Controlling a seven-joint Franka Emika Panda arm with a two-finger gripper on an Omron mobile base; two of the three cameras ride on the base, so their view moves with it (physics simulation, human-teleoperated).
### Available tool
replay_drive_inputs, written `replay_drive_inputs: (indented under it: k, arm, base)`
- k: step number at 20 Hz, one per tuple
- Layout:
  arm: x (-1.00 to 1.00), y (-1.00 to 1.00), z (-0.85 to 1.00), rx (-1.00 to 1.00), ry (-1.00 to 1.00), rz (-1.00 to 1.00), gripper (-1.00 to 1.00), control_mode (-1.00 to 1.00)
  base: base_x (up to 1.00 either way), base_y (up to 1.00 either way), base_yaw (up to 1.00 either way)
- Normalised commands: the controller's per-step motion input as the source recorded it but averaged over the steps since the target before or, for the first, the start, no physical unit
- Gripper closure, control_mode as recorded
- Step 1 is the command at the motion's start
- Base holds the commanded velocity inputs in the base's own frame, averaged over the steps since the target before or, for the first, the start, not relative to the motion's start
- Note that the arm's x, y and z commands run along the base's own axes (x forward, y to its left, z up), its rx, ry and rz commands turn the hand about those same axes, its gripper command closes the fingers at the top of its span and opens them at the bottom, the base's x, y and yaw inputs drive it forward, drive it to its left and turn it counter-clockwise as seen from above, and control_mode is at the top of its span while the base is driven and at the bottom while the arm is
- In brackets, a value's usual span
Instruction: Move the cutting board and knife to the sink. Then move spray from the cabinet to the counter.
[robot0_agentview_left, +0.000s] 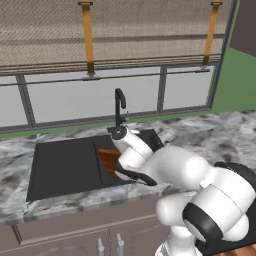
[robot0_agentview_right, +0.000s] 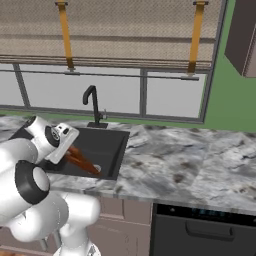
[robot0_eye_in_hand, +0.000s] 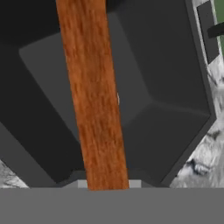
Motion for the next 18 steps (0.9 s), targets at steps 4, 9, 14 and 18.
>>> replay_drive_inputs:
  k: [4, 9, 14, 18]
  arm:
    - [0.13, -0.08, -0.77, 0.02, -0.05, -0.03, 1.0, -1.0]
    - [0.0, -0.27, -0.62, 0.07, -0.27, -0.06, 1.0, -1.0]
    - [-0.03, -0.26, -0.55, 0.06, -0.34, -0.07, 1.0, -1.0]
    - [-0.01, -0.18, -0.52, 0.08, -0.31, -0.07, 1.0, -1.0]
  base:
    - [0.0, 0.0, 0.0]
    - [0.0, 0.0, 0.0]
    - [0.0, 0.0, 0.0]
    - [0.0, 0.0, 0.0]
